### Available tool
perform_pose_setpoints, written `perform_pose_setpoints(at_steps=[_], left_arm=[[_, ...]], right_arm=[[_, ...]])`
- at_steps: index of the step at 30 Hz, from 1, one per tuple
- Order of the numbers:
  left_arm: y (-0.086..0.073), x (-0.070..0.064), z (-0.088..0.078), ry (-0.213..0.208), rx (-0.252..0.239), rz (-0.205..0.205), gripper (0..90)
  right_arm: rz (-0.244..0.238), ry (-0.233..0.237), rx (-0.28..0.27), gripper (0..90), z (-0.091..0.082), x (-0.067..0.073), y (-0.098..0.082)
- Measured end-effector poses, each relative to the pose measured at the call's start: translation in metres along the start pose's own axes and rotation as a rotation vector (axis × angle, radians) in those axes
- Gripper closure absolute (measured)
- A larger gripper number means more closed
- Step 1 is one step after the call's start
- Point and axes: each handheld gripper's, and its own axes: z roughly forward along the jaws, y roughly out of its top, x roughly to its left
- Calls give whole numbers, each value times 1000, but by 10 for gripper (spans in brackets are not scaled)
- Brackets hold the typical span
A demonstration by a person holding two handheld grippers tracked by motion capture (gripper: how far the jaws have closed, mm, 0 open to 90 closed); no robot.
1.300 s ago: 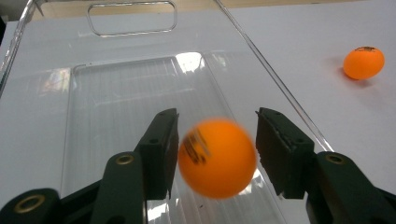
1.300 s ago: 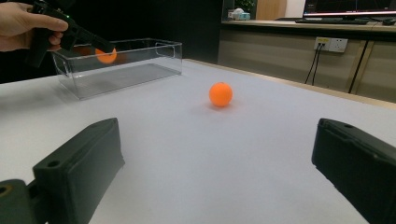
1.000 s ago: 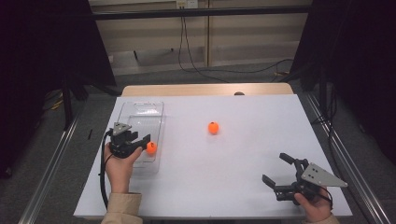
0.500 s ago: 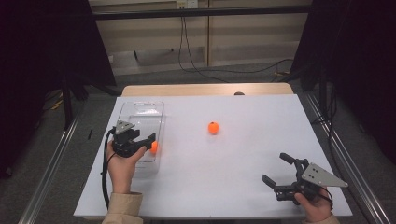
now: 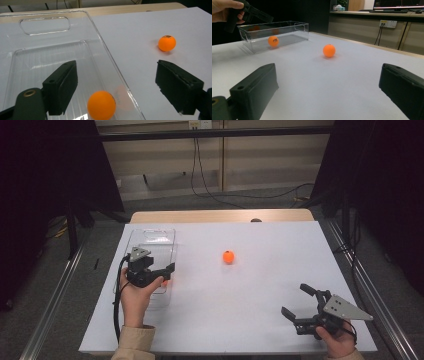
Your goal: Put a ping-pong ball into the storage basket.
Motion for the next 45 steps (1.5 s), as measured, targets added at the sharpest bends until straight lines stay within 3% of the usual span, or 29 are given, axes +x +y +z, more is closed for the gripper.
perform_pose_setpoints(at_steps=[11, 19, 41, 45], left_arm=[[5, -13, 2, -44, -18, 9, 108], [8, -21, 5, -77, -28, 1, 93], [8, -43, 18, -149, -7, 45, 59], [9, -46, 20, -160, -19, 32, 58]], right_arm=[[-3, 2, 0, 13, 1, 1, 0], [0, 2, 0, 13, 2, 0, 0], [-2, 8, 1, 13, 3, 0, 0], [-3, 8, 1, 13, 3, 0, 0]])
